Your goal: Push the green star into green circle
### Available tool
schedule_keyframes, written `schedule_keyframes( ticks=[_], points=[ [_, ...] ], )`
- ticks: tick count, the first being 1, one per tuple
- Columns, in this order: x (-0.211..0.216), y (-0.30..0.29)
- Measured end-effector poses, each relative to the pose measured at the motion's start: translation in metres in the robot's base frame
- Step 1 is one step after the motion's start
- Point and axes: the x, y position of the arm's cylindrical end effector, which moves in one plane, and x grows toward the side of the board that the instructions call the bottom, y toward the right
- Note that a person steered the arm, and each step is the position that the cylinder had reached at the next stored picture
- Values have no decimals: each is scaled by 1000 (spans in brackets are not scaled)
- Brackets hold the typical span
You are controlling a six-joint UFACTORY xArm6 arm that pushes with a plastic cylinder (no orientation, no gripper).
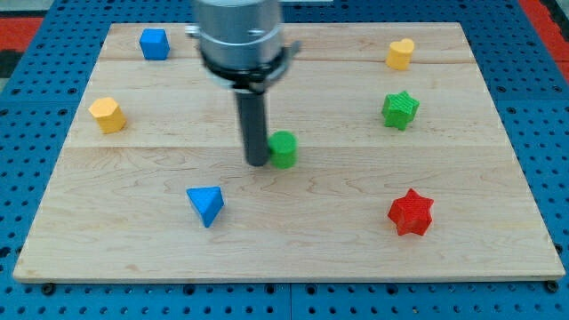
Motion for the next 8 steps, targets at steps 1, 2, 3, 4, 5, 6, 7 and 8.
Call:
schedule_keyframes(
  ticks=[1,2,3,4,5,6,7,8],
  points=[
    [-4,56],
    [-24,96],
    [-48,115],
    [-25,124],
    [-18,184],
    [-48,243],
    [-71,244],
    [-88,223]
  ],
)
